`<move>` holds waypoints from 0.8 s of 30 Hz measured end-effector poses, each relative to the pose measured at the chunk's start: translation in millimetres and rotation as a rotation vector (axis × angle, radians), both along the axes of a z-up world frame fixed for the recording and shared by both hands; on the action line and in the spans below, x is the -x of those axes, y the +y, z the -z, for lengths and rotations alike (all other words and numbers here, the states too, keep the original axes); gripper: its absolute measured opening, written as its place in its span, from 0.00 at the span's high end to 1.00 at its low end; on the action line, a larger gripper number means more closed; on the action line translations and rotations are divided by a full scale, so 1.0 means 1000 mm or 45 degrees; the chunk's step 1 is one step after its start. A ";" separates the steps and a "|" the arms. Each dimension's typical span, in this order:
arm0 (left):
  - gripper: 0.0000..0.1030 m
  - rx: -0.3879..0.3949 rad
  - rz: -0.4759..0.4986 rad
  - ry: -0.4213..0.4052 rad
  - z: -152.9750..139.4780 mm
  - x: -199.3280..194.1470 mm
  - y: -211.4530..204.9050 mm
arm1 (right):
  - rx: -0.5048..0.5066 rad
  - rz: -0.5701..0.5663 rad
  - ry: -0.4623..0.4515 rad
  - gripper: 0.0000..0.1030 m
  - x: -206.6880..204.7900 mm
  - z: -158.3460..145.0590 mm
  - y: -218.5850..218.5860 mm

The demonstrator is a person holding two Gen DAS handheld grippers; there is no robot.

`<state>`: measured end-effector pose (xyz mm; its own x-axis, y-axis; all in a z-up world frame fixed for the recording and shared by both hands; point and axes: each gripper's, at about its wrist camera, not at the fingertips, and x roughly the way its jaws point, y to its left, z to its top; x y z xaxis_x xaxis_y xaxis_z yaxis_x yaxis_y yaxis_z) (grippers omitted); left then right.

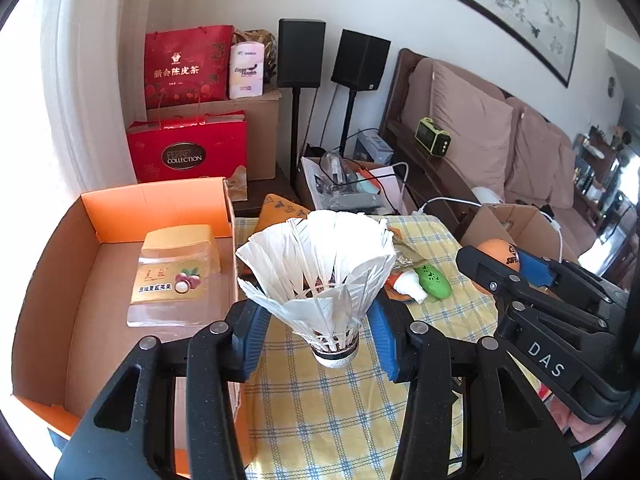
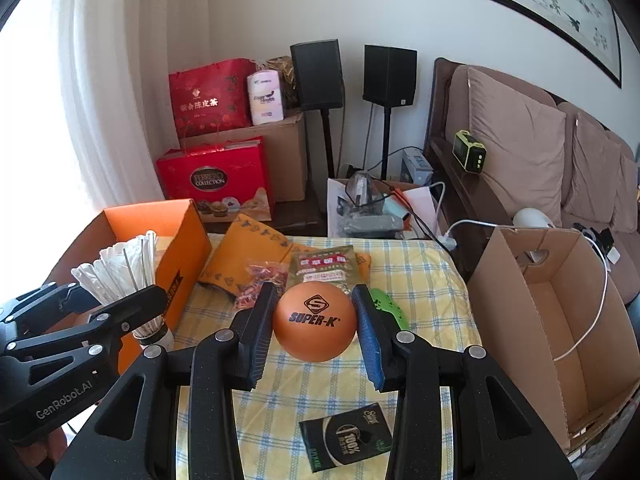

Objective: Organize objects
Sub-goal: 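Lift the shuttlecock with the right tool while the left tool grasps the orange ball, then lower the shuttlecock and orange ball into the box and open both tools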

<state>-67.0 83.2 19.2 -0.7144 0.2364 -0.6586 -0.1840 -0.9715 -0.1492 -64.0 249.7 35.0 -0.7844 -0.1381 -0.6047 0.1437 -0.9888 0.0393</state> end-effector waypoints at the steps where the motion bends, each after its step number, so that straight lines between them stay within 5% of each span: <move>1: 0.58 0.002 -0.013 0.006 -0.002 0.000 -0.005 | 0.003 -0.005 0.002 0.62 0.000 -0.002 -0.004; 24: 0.58 0.074 -0.249 0.017 -0.005 -0.019 -0.122 | 0.001 -0.245 0.011 0.62 -0.001 -0.013 -0.130</move>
